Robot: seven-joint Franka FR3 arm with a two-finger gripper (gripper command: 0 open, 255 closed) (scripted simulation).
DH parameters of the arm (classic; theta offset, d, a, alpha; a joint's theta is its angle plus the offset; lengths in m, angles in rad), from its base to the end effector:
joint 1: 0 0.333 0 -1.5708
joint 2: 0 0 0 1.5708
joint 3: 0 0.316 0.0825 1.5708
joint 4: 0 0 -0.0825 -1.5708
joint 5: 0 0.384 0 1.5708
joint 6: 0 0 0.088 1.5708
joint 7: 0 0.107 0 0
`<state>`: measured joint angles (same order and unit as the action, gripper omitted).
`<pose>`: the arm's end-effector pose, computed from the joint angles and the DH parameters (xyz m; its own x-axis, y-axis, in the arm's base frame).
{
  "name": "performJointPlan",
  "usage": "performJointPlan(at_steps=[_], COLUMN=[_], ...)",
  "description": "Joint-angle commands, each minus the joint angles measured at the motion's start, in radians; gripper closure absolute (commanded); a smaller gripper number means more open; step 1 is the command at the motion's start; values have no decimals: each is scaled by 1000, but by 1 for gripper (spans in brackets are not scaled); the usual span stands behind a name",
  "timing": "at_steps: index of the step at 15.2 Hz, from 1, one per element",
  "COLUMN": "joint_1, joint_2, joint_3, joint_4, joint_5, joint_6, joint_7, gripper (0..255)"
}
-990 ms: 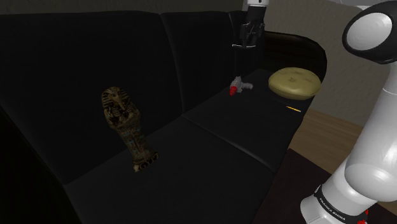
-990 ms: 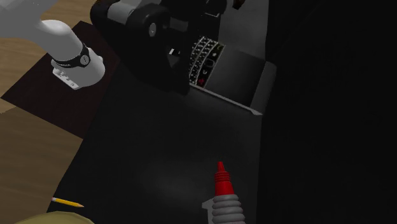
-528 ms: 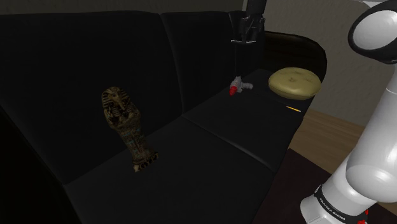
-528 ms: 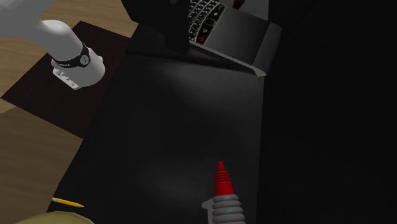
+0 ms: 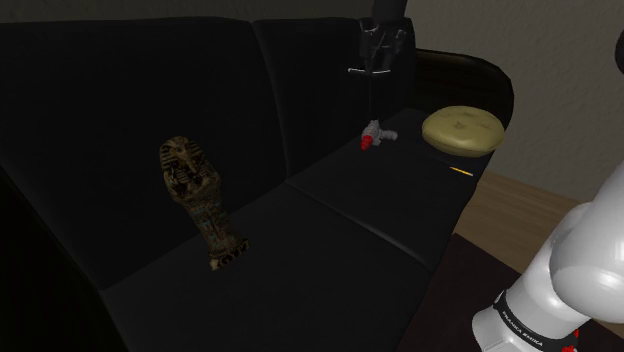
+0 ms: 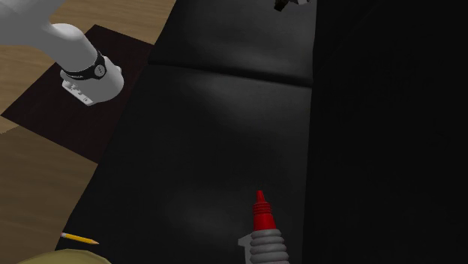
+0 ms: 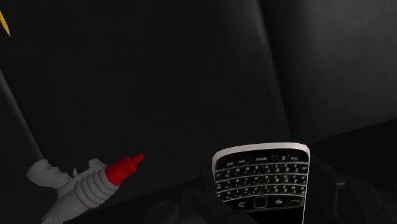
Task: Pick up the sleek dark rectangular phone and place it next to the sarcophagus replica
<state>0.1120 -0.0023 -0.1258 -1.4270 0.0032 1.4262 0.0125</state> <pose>0.5378 -0.0071 0.6798 0.9997 -0.0258 0.0014 -0.0258 -0.9997 -0.0035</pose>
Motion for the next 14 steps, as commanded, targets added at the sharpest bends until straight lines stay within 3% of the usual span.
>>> performJointPlan(at_steps=[1,14], joint_1=[25,170], joint_2=[-28,-108], joint_3=[26,201], joint_4=[-33,-125], joint_5=[-3,7], joint_6=[5,19], joint_7=[52,373], gripper=[255,255])
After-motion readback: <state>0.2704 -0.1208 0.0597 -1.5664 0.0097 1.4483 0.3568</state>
